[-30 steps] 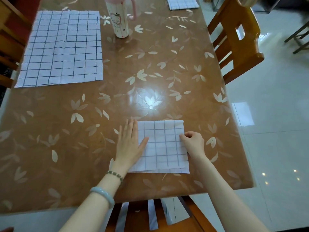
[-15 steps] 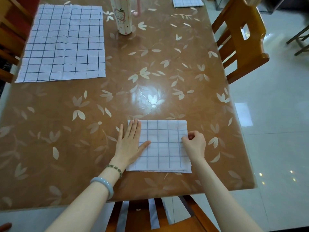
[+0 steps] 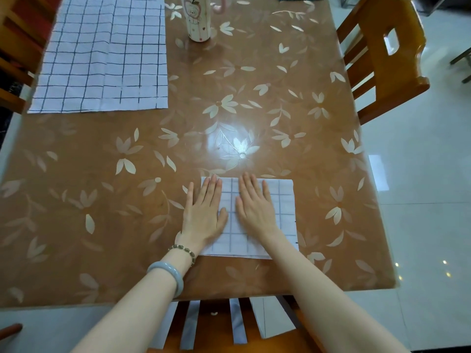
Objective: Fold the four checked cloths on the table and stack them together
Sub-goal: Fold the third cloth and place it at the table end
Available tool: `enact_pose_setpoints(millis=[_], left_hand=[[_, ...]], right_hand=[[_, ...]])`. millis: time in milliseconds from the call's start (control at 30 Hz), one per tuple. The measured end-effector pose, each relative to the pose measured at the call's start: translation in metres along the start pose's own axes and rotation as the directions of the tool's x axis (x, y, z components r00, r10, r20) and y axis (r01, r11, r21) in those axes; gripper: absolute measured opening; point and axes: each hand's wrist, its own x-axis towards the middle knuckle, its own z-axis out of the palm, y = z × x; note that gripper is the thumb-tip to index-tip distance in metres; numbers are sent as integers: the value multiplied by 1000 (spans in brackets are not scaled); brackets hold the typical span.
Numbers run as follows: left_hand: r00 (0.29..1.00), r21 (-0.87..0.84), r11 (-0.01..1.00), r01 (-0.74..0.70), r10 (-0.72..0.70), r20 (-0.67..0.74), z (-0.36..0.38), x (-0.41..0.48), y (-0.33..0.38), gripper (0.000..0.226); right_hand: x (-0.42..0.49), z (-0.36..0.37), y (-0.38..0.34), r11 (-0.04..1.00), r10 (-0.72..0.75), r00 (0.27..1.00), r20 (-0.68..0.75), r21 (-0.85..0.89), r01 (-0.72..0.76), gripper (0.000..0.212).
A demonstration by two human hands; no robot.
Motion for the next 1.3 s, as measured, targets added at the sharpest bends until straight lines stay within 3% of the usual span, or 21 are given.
enact_pose_setpoints(millis=[233,433,667,1100,1233,1300], left_hand=[[1000,63,998,-4,2,22,-6,-1,-10,74],[997,95,992,78,-78,3,-11,-11,-28,84],[993,-7,994,-106,107,45,-5,-32,37,84],[992,57,996,65,-71,107,-5,-62,-17,66],[991,76,994,75,-83,109,-8,-63,-16,63],[990,78,993,84,-92,108,-10,-62,-14,62]], right_hand=[[-22,-15,73,982,115,993,-33,-145,-118,62],[-24,-13,77,977,126,990,-60,-164,-134,63],[-25,-15,75,976,125,990,-66,-173,-134,63],[-25,-15,77,976,121,992,-29,-177,-125,62],[-26,-28,64,974,98,980,-171,-186,-130,61],[-28,-34,47,989,21,963,-268,-137,-60,54]])
